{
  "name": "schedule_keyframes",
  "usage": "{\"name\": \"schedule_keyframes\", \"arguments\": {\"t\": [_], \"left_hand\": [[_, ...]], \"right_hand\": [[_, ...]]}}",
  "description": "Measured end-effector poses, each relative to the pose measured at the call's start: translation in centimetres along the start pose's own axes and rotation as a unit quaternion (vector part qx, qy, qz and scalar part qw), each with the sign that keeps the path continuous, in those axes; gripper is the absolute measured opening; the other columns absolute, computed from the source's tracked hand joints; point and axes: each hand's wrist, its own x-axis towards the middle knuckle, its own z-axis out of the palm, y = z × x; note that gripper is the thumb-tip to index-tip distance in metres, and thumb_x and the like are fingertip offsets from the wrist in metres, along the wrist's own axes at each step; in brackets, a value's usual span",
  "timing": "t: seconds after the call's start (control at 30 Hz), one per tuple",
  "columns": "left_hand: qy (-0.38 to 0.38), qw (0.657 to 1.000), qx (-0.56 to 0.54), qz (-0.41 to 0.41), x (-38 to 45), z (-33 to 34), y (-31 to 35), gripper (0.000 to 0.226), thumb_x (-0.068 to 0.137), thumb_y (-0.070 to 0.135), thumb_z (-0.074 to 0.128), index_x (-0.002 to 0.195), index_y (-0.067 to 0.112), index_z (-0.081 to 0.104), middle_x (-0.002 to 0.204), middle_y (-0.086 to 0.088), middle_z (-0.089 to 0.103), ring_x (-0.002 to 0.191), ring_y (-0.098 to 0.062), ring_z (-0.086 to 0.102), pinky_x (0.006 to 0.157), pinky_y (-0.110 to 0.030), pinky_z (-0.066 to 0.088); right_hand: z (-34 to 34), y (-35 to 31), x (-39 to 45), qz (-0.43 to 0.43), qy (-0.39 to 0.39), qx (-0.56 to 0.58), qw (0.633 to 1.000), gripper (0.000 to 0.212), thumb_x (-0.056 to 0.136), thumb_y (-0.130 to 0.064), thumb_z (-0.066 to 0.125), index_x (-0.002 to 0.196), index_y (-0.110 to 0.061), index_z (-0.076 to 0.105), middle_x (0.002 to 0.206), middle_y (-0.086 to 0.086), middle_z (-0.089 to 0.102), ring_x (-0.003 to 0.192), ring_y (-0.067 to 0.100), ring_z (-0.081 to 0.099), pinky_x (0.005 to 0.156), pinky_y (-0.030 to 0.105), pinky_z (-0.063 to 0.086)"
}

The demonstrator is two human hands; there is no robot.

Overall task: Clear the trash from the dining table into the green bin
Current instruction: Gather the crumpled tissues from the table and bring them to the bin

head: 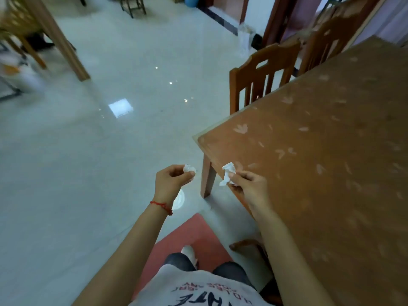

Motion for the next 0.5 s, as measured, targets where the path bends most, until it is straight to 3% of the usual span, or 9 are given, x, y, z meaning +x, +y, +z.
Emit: {"name": "schedule_keyframes", "arguments": {"t": [0.07, 0.17, 0.27, 0.37, 0.5], "left_hand": [[0.039, 0.999, -0.004, -0.002, 0.1, -3.0, 0.0, 0.012, 0.072, 0.004, 0.073, 0.083, 0.007, 0.068, 0.094, -0.015, 0.070, 0.092, -0.027, 0.067, 0.079, -0.030, 0.056], [0.103, 0.994, -0.023, -0.009, -0.3, -7.3, -0.2, 0.012, 0.072, 0.007, 0.074, 0.082, 0.009, 0.069, 0.092, -0.010, 0.071, 0.090, -0.025, 0.068, 0.085, -0.037, 0.054], [0.161, 0.986, -0.043, -0.015, -1.1, -10.5, -0.6, 0.010, 0.071, 0.009, 0.075, 0.080, 0.012, 0.070, 0.085, -0.003, 0.072, 0.085, -0.020, 0.069, 0.085, -0.036, 0.054], [0.209, 0.976, -0.057, -0.017, -1.5, -12.5, -0.7, 0.012, 0.070, 0.012, 0.076, 0.080, 0.014, 0.071, 0.082, 0.001, 0.073, 0.082, -0.016, 0.068, 0.084, -0.034, 0.054], [0.242, 0.968, -0.066, -0.020, -0.9, -13.7, -0.4, 0.017, 0.071, 0.012, 0.075, 0.087, 0.008, 0.071, 0.089, -0.003, 0.072, 0.084, -0.016, 0.068, 0.086, -0.034, 0.054]], "right_hand": [[2.9, -0.2, 0.4, 0.004, -0.029, -0.004, 1.000, 0.019, 0.079, -0.003, 0.068, 0.095, 0.008, 0.066, 0.067, 0.003, 0.062, 0.058, 0.012, 0.056, 0.066, 0.023, 0.050], [7.0, -0.3, 0.4, 0.009, -0.081, -0.027, 0.996, 0.016, 0.078, -0.002, 0.069, 0.092, 0.005, 0.067, 0.065, 0.003, 0.061, 0.052, 0.007, 0.057, 0.058, 0.017, 0.052], [10.3, -0.2, 0.8, 0.010, -0.132, -0.057, 0.990, 0.004, 0.077, -0.001, 0.070, 0.078, -0.002, 0.067, 0.063, 0.006, 0.060, 0.051, 0.008, 0.058, 0.052, 0.014, 0.050], [12.9, -0.5, 1.4, 0.011, -0.166, -0.080, 0.983, 0.011, 0.076, -0.001, 0.071, 0.069, -0.008, 0.065, 0.062, 0.007, 0.058, 0.046, 0.006, 0.058, 0.049, 0.013, 0.049], [15.2, -1.2, 2.6, 0.015, -0.196, -0.083, 0.977, 0.005, 0.076, -0.002, 0.072, 0.078, -0.003, 0.067, 0.064, 0.008, 0.061, 0.052, 0.009, 0.059, 0.053, 0.014, 0.053]]}}
